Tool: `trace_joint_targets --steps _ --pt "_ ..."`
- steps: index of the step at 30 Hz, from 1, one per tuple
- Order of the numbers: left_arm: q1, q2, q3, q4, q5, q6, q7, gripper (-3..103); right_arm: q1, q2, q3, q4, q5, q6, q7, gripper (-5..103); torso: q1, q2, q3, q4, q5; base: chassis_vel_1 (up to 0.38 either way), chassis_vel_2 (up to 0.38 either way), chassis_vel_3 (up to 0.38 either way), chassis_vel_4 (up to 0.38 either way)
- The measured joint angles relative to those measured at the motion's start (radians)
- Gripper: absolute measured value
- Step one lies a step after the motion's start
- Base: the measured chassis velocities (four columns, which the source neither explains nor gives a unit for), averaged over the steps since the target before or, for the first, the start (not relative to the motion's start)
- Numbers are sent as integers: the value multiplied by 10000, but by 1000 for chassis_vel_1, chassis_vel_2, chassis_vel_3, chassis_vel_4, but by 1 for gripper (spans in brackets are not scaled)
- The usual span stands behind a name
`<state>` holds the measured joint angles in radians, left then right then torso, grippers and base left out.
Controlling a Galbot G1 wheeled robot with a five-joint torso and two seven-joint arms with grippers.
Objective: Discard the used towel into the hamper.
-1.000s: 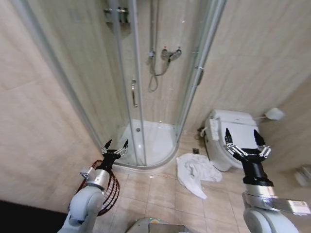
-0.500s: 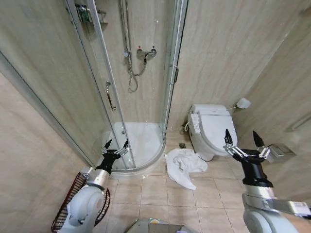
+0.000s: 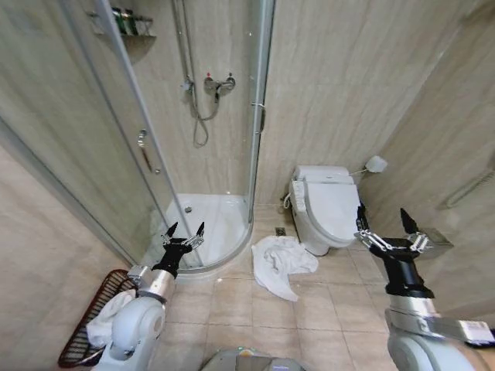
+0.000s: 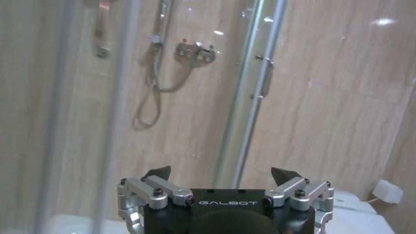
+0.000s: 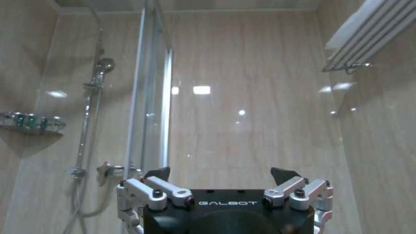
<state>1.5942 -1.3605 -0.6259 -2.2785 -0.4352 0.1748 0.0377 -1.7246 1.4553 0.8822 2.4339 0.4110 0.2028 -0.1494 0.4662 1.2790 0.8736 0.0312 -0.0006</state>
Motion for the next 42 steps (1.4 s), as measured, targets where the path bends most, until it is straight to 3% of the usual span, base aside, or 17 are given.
trace_joint_targets --steps 11,30,42 --pt "3 -3 3 0 0 0 2 100 206 -107 -20 -117 -12 143 -148 100 -11 -16 -10 2 9 -184 -211 207 165" --pt "0 0 -2 0 0 0 -1 100 310 -143 1 -227 8 153 -17 100 -78 -167 -79 0 7 65 60 31 29" --pt "0 0 -2 0 0 0 -1 100 245 -123 1 -281 44 257 92 100 -359 -759 -393 -1 6 29 24 25 27"
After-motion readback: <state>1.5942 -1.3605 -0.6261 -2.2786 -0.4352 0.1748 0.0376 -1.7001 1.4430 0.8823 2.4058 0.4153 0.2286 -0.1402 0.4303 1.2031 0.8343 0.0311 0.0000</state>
